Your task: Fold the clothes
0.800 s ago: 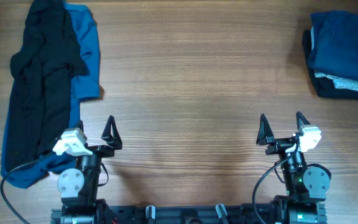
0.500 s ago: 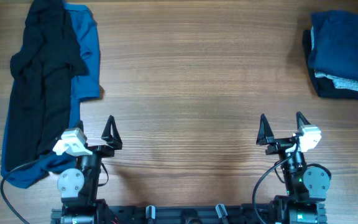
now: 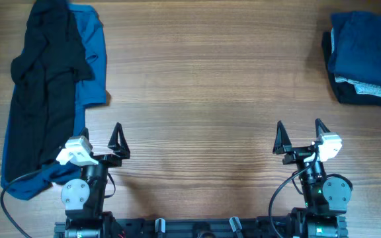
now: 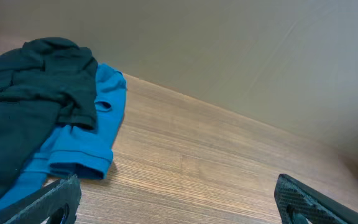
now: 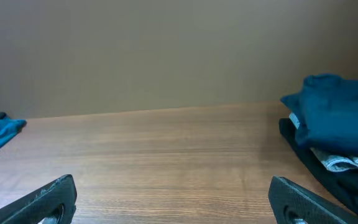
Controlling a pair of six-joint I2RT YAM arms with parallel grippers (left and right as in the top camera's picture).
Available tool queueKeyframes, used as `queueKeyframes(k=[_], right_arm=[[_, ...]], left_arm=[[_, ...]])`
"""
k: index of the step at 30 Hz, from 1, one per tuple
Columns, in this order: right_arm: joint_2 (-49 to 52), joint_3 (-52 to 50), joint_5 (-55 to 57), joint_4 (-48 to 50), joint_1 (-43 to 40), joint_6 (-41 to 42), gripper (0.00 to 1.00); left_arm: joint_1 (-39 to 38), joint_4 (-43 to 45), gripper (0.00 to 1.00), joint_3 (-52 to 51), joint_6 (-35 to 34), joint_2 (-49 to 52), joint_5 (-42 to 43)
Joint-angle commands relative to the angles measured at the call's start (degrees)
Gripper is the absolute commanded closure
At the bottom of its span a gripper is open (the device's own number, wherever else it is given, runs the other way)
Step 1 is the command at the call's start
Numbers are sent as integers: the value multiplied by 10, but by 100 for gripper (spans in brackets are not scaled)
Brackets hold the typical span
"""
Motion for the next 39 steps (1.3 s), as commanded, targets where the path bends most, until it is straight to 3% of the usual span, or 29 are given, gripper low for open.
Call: queueKeyframes(k=[1,32,34,39], right_arm=[[-6,-1,10,3,2,-7,0],[-3,-1,23,2,2,-5,0],[-3,-1,19,2,2,19,0],[0,-1,15,8,2,193,0]], left_arm=[[-3,-3,0,-3,11,-6,-9],[-3,-2,0,-3,5,-6,-1],[-3,-2,0,-3,5,-6,4],[-3,6,0,-3,5,-6,16]])
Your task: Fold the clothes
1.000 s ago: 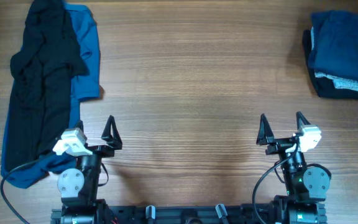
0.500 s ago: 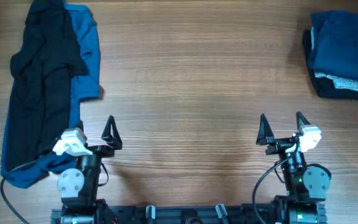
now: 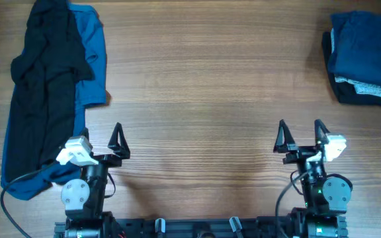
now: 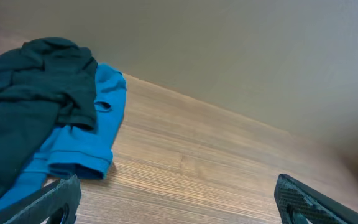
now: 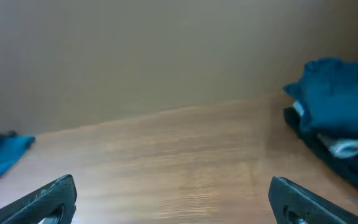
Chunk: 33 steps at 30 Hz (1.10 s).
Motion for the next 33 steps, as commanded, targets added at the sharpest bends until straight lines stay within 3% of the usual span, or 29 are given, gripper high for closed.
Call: queueKeyframes(k=[1,4,7,9,14,20,22,26,30,33], right_arm=[[0,-1,15,19,2,131,0],[0,-1,-30,40,2,174,0],[3,7,-116,46,2,123,0],[12,19,-122,46,2,121,0],[120,117,-170,45,2,75,0],[400,335,-291,-34,3,7,0],[499,425,-333,-70,3,-33,0],[674,605,-342,-200,17,-97,1],[855,828,-342,-403,50,-192,0],[928,924,-345,-459,59,-162,0]], left_arm=[[-3,1,0,-3,5,-6,35],[-3,19,0,-3,-6,-6,55],[-3,46,0,21,-73,2,55],[-2,28,0,46,-82,20,54],[-2,-33,0,181,-81,179,55],[-2,-210,0,441,-74,443,56],[-2,-277,0,535,-20,531,94],[-2,-348,0,663,25,657,157],[-2,-333,0,709,40,743,214],[-3,-334,0,709,40,784,221]])
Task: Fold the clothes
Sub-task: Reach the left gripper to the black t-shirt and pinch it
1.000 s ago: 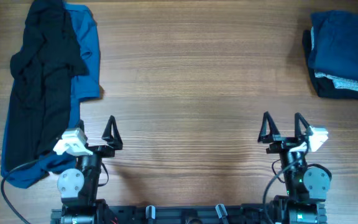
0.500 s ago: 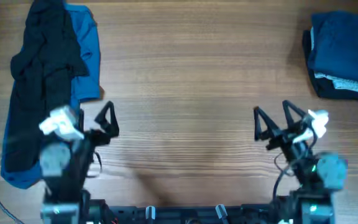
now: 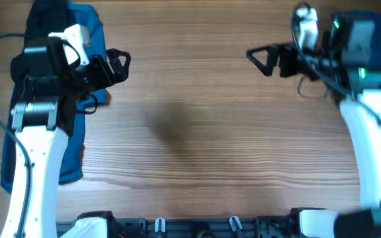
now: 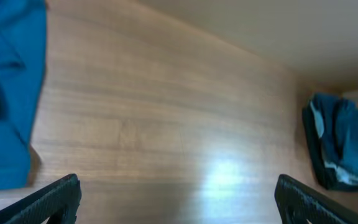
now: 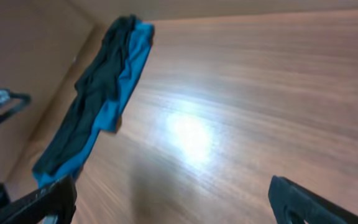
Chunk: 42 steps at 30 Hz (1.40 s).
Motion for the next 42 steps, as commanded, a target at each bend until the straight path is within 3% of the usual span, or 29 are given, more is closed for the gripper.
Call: queueKeyframes(k=[1,2,5,7,10,14,19,23,32,38,42], right_arm=[[59,86,-18,-2,8,35,0],[62,86,-18,12,5,62,0],[63,85,-21,37,6,40,0],[64,85,6,33,10,40,1],[64,85,52,22,26,39,1],[64,84,122,12,64,38,0],[67,83,181,-1,109,38,0],[83,83,189,-11,134,25,0],[137,83,200,-10,142,25,1],[148,83,200,-6,142,26,1],[148,83,200,-4,142,28,1]], left_arm=[[-3,-1,0,8,21,52,37],[-3,3,0,8,21,63,38],[11,38,1,10,2,80,0],[37,52,20,24,-81,87,-106],[72,74,20,46,-91,101,-190],[131,119,10,71,-90,153,-256],[185,171,2,87,-81,252,-261],[212,168,1,147,-7,368,-281],[227,289,0,154,73,466,-302],[228,351,1,154,80,515,-302],[228,384,11,154,83,527,-302]])
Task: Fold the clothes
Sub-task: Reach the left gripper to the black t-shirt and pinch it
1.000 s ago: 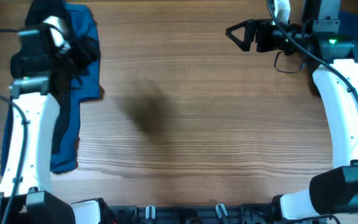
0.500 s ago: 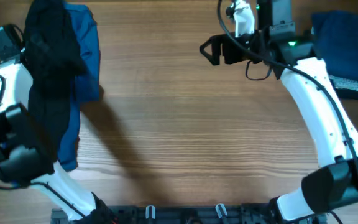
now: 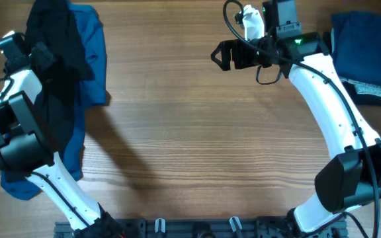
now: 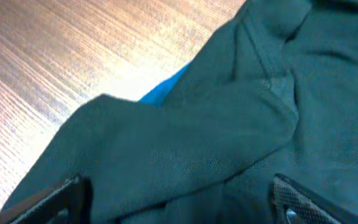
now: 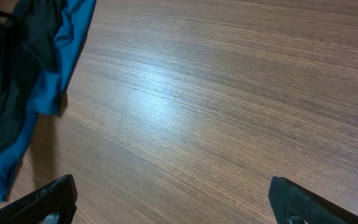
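Note:
A black garment (image 3: 53, 73) lies crumpled on a blue shirt (image 3: 92, 46) at the table's far left. My left gripper (image 3: 40, 51) hovers low over the black garment, open. In the left wrist view dark cloth (image 4: 241, 124) fills the frame between its fingertips (image 4: 294, 200), with a sliver of the blue shirt (image 4: 166, 87) showing. My right gripper (image 3: 218, 56) is open above bare wood at the far middle. In its wrist view the black garment (image 5: 17, 56) and the blue shirt (image 5: 58, 68) lie off to the left, with nothing between the fingers.
A folded stack of dark blue and black clothes (image 3: 366, 56) sits at the far right corner. The wooden table (image 3: 197, 145) stretches between the pile and the stack. The right arm (image 3: 329, 92) reaches across the right side.
My left gripper has moved from over the wood beside the blue shirt to low over the black garment. The right gripper has moved a little to the left. Both are still open.
Both grippers sat open at the near edge of the table for the first two moments. Then both arms were stretched over the far half, the left by the blue shirt, the right by the folded stack. Now the left is over the black garment.

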Controlling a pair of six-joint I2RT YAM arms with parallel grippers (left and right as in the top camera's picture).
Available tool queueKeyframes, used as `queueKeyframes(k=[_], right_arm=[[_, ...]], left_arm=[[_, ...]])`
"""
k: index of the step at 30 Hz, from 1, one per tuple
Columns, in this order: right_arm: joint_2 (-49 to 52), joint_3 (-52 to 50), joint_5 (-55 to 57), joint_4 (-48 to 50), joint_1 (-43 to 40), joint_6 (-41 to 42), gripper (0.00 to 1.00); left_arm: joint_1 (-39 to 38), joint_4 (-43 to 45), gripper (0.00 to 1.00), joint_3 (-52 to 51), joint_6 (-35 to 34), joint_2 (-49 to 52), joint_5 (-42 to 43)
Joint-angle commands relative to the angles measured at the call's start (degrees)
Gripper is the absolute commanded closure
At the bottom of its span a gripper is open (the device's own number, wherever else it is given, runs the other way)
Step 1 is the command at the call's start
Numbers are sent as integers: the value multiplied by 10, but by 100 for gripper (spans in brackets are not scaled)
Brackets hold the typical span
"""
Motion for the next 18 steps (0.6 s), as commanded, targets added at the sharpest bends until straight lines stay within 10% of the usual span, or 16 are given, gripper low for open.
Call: queueKeyframes(k=[1,9,13,18], right_arm=[[14,12,8,7,3,-3,1],[14,12,8,15,3,14,1],[14,12,8,14,3,24,0],[14,12,8,22,3,25,1]], left_arm=[[3,21,13,9,13,21,-7],[3,12,35,9,13,54,-7],[3,28,96,9,13,48,-7],[2,12,96,9,7,-27,-10]])
